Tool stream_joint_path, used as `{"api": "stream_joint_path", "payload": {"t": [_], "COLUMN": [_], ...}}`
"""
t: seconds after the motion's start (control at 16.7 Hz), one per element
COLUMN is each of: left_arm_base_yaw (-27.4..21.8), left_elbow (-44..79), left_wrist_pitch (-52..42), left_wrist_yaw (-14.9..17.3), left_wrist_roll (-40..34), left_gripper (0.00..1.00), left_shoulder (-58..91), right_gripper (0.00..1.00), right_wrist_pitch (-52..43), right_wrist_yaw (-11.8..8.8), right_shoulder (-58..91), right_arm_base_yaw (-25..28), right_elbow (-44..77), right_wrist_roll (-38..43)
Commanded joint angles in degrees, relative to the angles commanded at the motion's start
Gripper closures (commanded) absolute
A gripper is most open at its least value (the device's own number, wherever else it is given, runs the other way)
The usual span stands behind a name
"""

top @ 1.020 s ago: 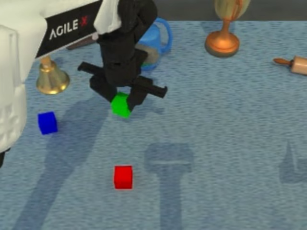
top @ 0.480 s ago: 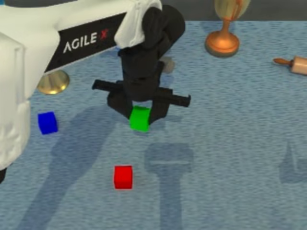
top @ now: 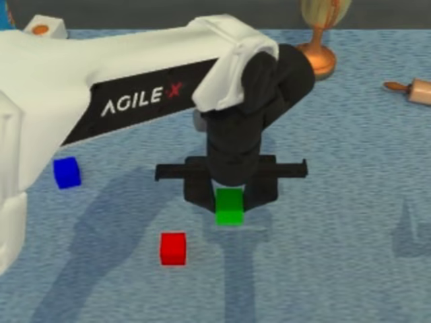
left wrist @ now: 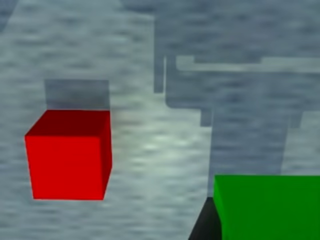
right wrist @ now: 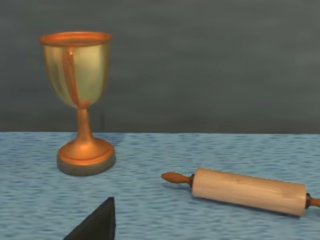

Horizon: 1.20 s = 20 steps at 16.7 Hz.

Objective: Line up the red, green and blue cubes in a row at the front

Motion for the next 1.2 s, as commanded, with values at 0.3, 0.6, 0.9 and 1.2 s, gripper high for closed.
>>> {"api": "stream_joint_path", "payload": {"t": [0.3,0.6,0.9,1.2], "left_arm_base_yaw": [-0.3,-0.4,-0.5,-0.5], "left_elbow": [-0.3,-5.0,-10.6,-10.6], "left_wrist_pitch": [0.1,6.5,14.4,14.4], "left_wrist_yaw": [0.0,-0.1,0.0,0.0], "left_wrist_roll": [-1.0,-0.9,-1.0,-1.0], "left_gripper": [1.00,1.00,1.00,0.85], "left_shoulder": [-0.3,1.2,3.5,3.5], "right_gripper": [0.00,0.00,0.00,0.00], "right_wrist_pitch": [0.0,0.0,0.0,0.0], "right_wrist_yaw": [0.0,0.0,0.0,0.0], "right_shoulder": [0.0,0.0,0.0,0.0], "right_arm_base_yaw": [0.0,0.0,0.0,0.0], "right_elbow": [0.0,0.0,0.0,0.0], "right_wrist_roll": [0.0,0.0,0.0,0.0]}}
